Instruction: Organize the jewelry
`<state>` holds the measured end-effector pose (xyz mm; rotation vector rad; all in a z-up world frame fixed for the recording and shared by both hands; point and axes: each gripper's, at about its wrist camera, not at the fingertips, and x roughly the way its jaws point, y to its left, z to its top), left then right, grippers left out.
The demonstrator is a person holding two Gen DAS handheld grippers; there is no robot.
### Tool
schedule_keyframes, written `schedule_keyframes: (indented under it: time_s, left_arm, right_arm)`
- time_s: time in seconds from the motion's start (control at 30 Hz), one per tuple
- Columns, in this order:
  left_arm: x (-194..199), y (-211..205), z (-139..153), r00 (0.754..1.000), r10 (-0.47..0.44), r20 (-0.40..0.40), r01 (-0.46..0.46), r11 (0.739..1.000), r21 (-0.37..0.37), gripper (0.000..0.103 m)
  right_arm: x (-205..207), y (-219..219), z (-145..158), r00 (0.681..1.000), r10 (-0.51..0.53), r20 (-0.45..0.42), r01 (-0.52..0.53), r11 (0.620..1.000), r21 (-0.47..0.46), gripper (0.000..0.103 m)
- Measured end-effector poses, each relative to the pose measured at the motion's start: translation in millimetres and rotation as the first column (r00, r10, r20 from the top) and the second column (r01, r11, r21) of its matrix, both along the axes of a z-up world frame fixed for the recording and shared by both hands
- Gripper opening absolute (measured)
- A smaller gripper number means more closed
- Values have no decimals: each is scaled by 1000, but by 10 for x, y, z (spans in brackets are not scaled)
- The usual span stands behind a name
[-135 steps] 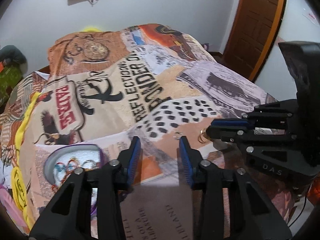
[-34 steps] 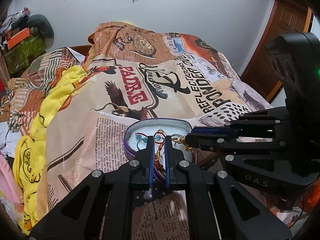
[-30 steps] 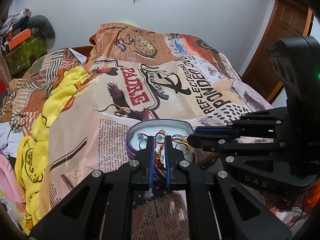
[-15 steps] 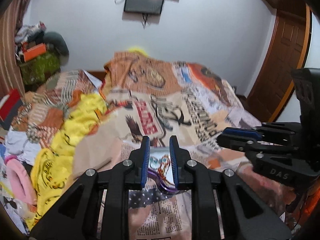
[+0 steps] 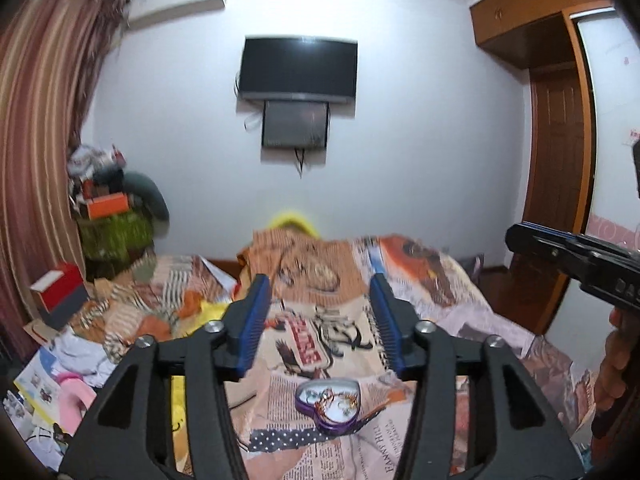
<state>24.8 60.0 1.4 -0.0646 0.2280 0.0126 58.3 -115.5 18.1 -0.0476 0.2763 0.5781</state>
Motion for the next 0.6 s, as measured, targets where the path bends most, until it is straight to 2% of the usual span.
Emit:
schedule_keyframes:
  time_s: [0.07,0.17,0.2,0.27,0.33,0.4,0.43,0.6]
  left_arm:
    - [-130,-32,61,999,12,38,-12,1000,3,63]
    - [-300,-79,119,996,42,83,-43,999,17,83]
    - [-346,-98,129,994,54,98,-56,998,21,92]
    - [-423,-124,138,990,69,123,-72,997,23,99]
    - [-465,-146,130,989,72,128,-76,997,27,100]
    - [-474,-162,120,990,72,122,-77,997,32,100]
    - [-487,-167,112,990,73,120,-77,997,33,100]
    - [-529,-182,90,992,65,108,-68,997,24,101]
  right_arm:
    - [-142,-31,30,999,-24,46,22,999,31,53]
    - [-300,-44,44,989,-89,114,83,995,59,73]
    - [-325,-43,41,986,-109,129,102,993,66,76]
    - [-368,-39,31,979,-138,147,127,989,80,88]
    - [-379,-26,13,973,-164,162,151,985,88,91]
    - [-378,-1,-5,968,-185,171,172,981,86,101]
    - [-390,-4,-11,965,-193,178,180,980,90,103]
    - [-476,-29,5,961,-201,188,187,978,88,103]
